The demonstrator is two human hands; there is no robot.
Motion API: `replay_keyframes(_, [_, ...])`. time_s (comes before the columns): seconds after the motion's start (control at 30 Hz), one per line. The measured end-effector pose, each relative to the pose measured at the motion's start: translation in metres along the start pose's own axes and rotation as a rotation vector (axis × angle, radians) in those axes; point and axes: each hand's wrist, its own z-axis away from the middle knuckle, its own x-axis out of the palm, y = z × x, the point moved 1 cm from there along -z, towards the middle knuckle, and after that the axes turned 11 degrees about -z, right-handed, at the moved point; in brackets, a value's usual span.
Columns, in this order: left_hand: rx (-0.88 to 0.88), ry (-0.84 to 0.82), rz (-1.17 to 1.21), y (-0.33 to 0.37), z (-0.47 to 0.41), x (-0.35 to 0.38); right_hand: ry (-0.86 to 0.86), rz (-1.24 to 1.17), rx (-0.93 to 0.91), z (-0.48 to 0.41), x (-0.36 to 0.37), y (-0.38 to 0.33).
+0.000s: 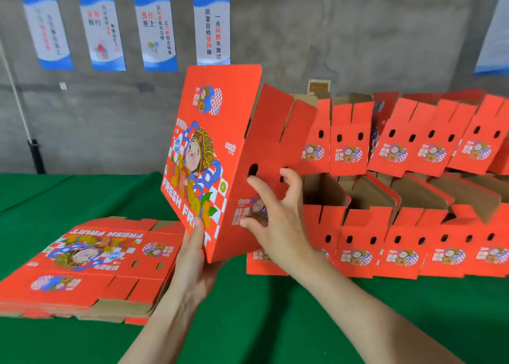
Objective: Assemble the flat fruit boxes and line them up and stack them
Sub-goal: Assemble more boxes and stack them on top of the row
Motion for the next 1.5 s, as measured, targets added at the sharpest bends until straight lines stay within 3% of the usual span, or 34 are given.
replay_keyframes(0.13, [0.005,-0.031,-0.058,0.01,-0.025,-0.033,-0.042,0.154,0.054,-0.011,0.038,0.003])
replay_keyframes(0.33, [-0.056,-0.035,-0.115,0.024,-0.073,-0.067,-0.164,0.016,0.168,-0.045,0.088,0.02])
replay_keyframes(0.63, [0.08,0.143,-0.481,0.049,-0.19,-0.032,-0.133,0.049,0.175,-0.141,0.088,0.085])
replay_keyframes(0.83, [-0.016,-0.054,-0.742,0.021,-0.252,0.012,-0.15,0.143,0.208,-0.195,0.086,0.16])
replay_keyframes(0.9, [0.102,-0.072,-0.931,0.01,-0.263,0.024,-0.147,0.164,0.217,-0.214,0.087,0.186])
replay_keyframes(1.0, [0.435,-0.071,-1.269,-0.007,-0.268,0.038,-0.131,0.222,0.248,-0.237,0.088,0.222])
replay_keyframes(1.1, [0.595,-0.233,-1.678,-0.036,-0.278,0.044,-0.121,0.278,0.258,-0.26,0.091,0.257])
replay_keyframes(1.2, [0.423,-0.366,-2.046,-0.06,-0.292,0.049,-0.21,0.352,0.323,-0.274,0.092,0.289])
replay_keyframes(1.3, [0.283,-0.432,-2.027,-0.068,-0.303,0.054,-0.274,0.518,0.307,-0.279,0.093,0.314])
replay_keyframes(1.5, [0.325,-0.422,-2.114,-0.066,-0.302,0.041,-0.197,0.574,0.312,-0.305,0.088,0.326])
